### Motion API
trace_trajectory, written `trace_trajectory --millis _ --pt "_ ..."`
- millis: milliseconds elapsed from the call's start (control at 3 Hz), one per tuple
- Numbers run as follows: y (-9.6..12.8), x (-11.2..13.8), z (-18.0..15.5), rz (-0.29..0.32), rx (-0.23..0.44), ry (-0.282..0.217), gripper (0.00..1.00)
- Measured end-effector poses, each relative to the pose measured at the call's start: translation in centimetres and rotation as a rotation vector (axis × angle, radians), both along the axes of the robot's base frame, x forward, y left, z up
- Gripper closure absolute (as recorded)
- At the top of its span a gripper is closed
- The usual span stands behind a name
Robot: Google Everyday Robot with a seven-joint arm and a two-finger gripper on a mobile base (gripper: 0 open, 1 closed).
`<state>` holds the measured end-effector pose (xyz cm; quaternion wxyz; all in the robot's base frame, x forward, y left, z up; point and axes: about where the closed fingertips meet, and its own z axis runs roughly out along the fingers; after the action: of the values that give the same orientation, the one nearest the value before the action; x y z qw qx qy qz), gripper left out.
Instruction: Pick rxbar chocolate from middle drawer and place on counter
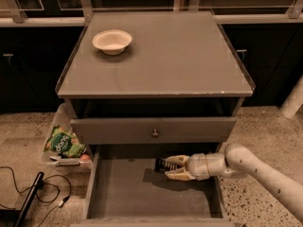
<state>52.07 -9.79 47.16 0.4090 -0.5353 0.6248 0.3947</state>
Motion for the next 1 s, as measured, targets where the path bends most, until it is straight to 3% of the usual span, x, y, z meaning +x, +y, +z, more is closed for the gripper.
trace_trajectory --millis 667,1000 --pt "-3.7 0.6 9.0 -0.086 -0.262 -0.054 1.0" --pt "-6.7 0.6 15.2 -0.129 -0.369 -0.086 1.0"
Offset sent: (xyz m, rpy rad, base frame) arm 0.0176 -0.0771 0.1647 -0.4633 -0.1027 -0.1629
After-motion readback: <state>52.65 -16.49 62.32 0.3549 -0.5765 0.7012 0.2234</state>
